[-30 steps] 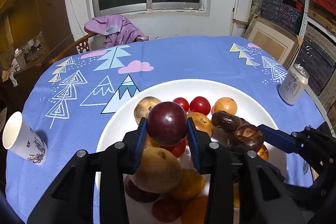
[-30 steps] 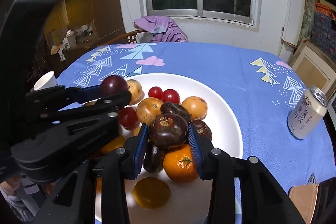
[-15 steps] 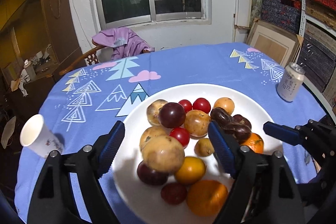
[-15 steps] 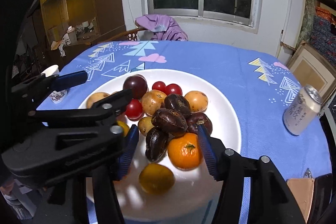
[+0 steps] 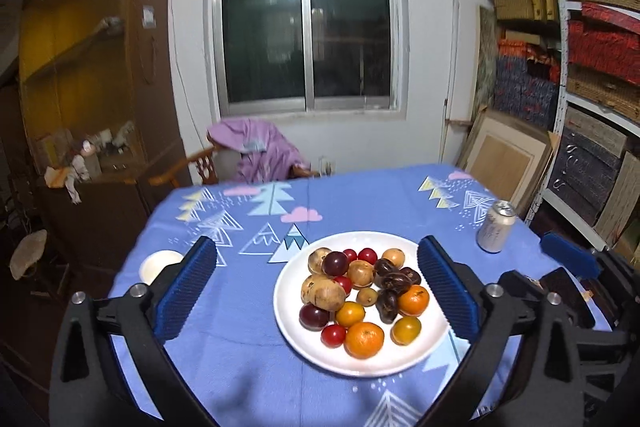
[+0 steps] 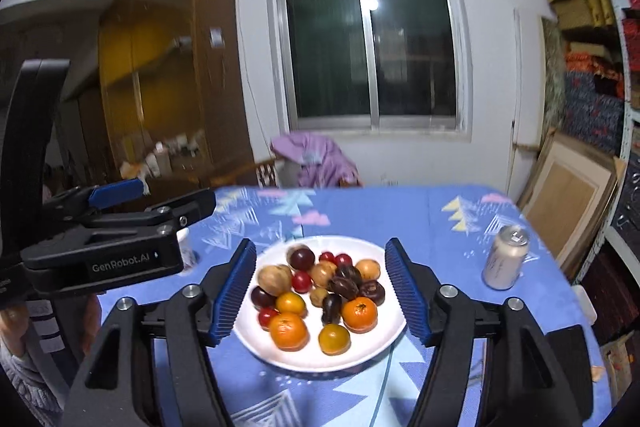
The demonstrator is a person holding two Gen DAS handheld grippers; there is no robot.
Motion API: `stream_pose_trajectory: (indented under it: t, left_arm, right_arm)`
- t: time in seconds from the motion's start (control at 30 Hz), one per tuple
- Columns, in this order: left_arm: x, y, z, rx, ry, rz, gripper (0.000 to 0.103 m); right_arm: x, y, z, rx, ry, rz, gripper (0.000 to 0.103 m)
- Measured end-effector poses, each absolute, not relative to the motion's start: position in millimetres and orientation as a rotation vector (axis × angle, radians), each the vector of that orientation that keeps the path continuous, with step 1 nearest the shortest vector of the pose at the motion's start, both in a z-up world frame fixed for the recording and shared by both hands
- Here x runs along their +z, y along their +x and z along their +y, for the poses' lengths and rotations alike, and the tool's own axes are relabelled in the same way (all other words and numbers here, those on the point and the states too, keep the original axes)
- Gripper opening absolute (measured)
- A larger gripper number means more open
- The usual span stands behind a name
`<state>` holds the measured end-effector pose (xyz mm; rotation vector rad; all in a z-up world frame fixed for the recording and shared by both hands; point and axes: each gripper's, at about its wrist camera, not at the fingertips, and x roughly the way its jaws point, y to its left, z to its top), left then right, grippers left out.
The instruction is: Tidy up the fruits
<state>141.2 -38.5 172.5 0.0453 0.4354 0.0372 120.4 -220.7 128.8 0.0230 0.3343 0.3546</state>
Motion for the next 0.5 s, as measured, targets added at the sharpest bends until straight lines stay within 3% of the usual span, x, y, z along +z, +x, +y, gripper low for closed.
stream_pose_trajectory:
  t: [0.17, 0.5]
  left_arm:
    - [163.5, 89.5, -47.3, 0.051, 0.098, 0.427, 0.099]
    - [62.9, 69.9, -37.3, 0.080, 0.067, 0.583, 0.099]
  right_arm:
    - [120.4, 74.8, -230.7, 0.312, 0.060, 0.282, 0.100]
    - [30.8, 76.7, -229.6, 0.227, 0.071, 0.460, 0.100]
